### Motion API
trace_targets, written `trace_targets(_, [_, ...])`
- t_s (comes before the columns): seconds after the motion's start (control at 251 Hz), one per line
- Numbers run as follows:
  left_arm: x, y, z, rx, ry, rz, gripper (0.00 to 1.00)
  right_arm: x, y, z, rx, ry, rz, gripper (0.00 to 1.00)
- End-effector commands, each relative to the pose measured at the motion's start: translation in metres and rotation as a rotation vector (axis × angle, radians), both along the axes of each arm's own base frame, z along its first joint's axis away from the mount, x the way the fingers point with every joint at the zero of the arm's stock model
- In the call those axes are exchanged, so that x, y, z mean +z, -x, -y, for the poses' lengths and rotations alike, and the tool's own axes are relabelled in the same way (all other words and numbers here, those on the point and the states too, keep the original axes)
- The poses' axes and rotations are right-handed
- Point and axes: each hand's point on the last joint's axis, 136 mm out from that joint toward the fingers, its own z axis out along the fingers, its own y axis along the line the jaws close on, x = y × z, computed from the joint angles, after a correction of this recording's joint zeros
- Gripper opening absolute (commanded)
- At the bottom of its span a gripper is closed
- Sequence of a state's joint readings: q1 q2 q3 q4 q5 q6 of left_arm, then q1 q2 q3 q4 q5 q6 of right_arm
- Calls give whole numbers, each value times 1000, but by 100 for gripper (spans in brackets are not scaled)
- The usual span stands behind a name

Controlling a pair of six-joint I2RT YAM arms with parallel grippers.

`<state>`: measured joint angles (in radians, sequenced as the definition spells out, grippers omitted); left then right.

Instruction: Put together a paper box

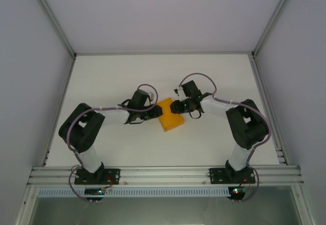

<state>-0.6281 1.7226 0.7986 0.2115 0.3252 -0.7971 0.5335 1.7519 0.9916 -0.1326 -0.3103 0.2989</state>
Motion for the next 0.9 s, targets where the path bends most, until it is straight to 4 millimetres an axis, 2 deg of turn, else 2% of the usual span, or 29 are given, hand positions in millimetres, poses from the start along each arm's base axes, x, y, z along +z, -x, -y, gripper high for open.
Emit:
trace_targets(0.0, [-15, 5, 10, -3, 40, -26, 23, -52, 47, 2, 42, 65, -185, 32])
trace_targets(0.116, [-19, 6, 12, 5, 61, -41, 10, -56, 49, 0, 47, 64, -198, 32])
trace_targets(0.196, [-21, 7, 13, 5, 69, -51, 7, -58, 50, -1, 50, 63, -202, 32])
trace_targets(0.263, [-23, 8, 12, 9, 68, -58, 0, -59, 50, -2, 50, 64, -204, 32])
trace_targets(0.595, [-24, 12, 7, 12, 51, -61, 0, -60, 48, 2, 38, 104, -202, 32])
trace_targets(0.73, [-14, 14, 3, 1, 32, -40, 39, -54, 43, 2, 44, 126, -186, 32])
trace_targets(0.83, [-2, 14, -1, -1, 13, -9, 55, -47, 36, 1, 41, 136, -175, 32])
trace_targets(0.894, [5, 13, -5, 1, -7, 14, 61, -41, 31, 0, 39, 138, -164, 33])
